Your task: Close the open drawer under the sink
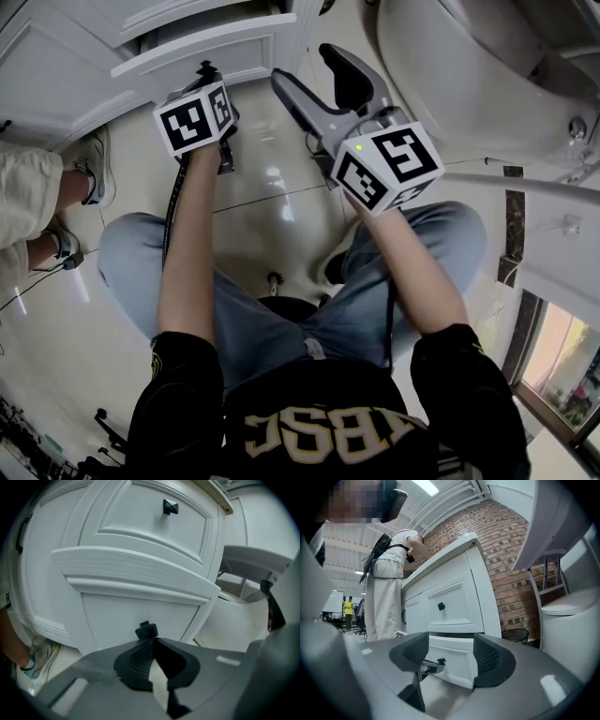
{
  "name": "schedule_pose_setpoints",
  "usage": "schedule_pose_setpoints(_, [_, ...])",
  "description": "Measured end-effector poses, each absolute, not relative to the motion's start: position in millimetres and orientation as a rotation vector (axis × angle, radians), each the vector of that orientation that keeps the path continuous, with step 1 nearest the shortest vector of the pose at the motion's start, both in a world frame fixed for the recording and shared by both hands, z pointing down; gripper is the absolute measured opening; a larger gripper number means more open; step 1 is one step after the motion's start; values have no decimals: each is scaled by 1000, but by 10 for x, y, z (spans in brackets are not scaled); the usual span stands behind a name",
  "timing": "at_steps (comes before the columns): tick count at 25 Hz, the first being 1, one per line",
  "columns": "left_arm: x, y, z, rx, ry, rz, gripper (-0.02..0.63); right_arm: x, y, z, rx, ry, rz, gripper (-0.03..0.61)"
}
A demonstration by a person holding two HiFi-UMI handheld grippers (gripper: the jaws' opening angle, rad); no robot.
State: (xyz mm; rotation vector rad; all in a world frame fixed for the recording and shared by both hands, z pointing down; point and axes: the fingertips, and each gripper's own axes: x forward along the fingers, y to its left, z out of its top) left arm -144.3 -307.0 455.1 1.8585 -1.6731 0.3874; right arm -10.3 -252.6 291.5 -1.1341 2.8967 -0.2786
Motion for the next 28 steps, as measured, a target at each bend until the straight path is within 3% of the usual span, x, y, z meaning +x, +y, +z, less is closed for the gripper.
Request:
schedule_pose_setpoints(19, [-1538, -3682, 4701, 1790, -1702, 159, 23, 375, -2662, 2930, -1248, 2847, -283, 304])
schedule_pose_setpoints(21, [-1502, -3640, 4654, 1804, -1721, 186, 63, 369, -2665, 2893, -1242, 2842, -271, 304])
schedule_pose_setpoints(28, [-1365, -3258, 4445, 1936, -1695, 365, 75, 118, -2556, 2804, -1148, 2884, -221, 302])
